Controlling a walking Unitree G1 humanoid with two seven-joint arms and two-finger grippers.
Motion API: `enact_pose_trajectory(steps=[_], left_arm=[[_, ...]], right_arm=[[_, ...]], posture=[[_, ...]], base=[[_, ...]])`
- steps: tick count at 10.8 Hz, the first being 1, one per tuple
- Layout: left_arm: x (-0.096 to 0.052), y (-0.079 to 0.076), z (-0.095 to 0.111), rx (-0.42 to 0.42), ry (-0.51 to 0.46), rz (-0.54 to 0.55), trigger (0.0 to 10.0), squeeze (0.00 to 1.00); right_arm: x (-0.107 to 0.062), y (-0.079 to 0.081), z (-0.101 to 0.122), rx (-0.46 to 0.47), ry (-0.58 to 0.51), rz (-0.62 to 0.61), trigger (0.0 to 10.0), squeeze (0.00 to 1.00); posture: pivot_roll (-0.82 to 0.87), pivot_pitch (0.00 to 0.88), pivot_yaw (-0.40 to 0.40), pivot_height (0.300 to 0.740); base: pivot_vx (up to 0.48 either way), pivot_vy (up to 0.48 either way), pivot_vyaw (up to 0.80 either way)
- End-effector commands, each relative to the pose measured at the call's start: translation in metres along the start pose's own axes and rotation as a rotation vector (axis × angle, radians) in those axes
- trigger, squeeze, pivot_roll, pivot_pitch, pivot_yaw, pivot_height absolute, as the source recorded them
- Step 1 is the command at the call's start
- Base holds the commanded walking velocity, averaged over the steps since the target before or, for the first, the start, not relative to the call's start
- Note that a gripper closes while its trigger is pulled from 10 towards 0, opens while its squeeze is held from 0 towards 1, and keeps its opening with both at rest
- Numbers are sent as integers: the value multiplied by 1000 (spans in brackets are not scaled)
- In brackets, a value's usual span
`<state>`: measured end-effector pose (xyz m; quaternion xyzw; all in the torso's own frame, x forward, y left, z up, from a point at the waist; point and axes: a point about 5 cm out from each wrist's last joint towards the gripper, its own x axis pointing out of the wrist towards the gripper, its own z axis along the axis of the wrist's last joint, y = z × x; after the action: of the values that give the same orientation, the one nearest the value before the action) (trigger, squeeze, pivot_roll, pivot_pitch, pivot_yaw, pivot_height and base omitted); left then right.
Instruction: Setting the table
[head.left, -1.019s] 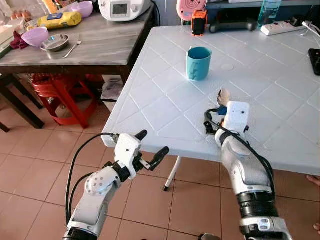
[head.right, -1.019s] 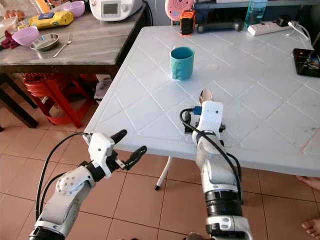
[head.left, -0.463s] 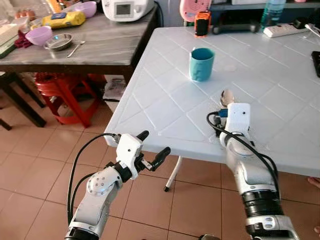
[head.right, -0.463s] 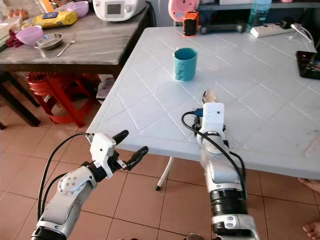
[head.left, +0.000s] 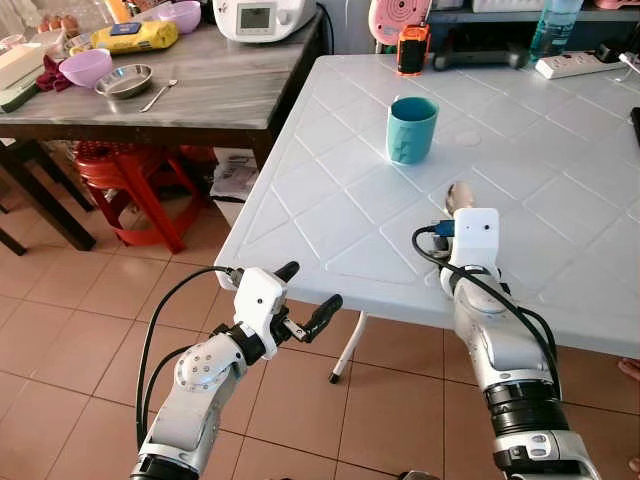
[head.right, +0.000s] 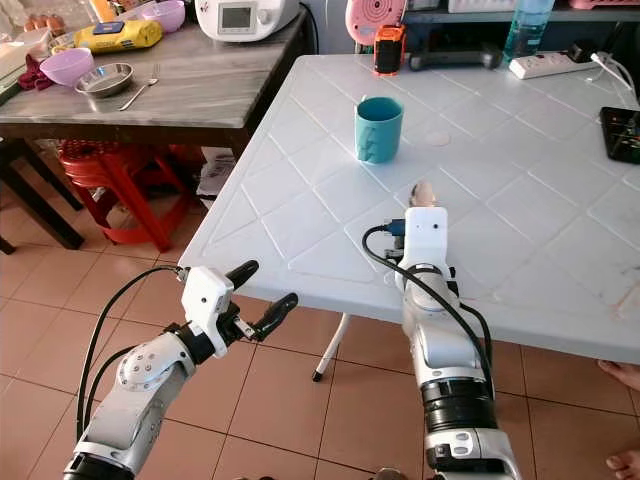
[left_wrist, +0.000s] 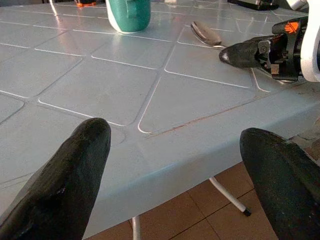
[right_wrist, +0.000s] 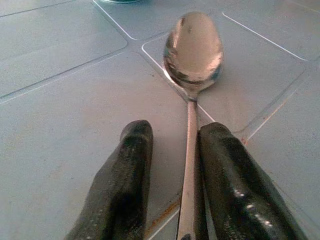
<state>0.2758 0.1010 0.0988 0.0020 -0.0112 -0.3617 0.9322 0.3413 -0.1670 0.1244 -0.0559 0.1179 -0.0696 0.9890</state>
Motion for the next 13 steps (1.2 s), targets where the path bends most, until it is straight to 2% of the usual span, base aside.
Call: enact_pose_trajectory(steps=[1, 6, 8, 9, 10, 12, 13], left_arm=[[-2, 4, 2, 24, 3, 15, 10000, 0], [-1, 3, 2, 26, 5, 12, 10000, 0], [-1, 3, 2, 28, 5, 12, 10000, 0], [-1, 3, 2, 28, 6, 12, 10000, 0], [-1, 3, 2, 27, 6, 12, 10000, 0], [0, 3, 3, 26, 2, 10, 10000, 0], [0, 3, 3, 26, -1, 4, 10000, 0]], right_arm=[[-6, -1, -45, -14, 190, -6, 0, 0], [-15, -3, -54, 14, 198, -29, 0, 0], [-17, -1, -55, 23, 198, -28, 2196, 0], [-17, -1, -54, 47, 197, -25, 10000, 749], [-16, -1, -53, 54, 197, -24, 10000, 1000], [-16, -6, -51, 42, 187, -51, 10000, 1000], [-15, -11, -49, 26, 173, -58, 10000, 627]], posture=[[-130, 133, 124, 740], [-135, 134, 127, 740], [-134, 136, 129, 740], [-132, 137, 127, 740], [-132, 137, 128, 740], [-130, 138, 129, 740], [-133, 137, 132, 740]], base=[[0, 0, 0], [0, 0, 0], [0, 0, 0], [0, 0, 0], [0, 0, 0], [0, 0, 0], [0, 0, 0]])
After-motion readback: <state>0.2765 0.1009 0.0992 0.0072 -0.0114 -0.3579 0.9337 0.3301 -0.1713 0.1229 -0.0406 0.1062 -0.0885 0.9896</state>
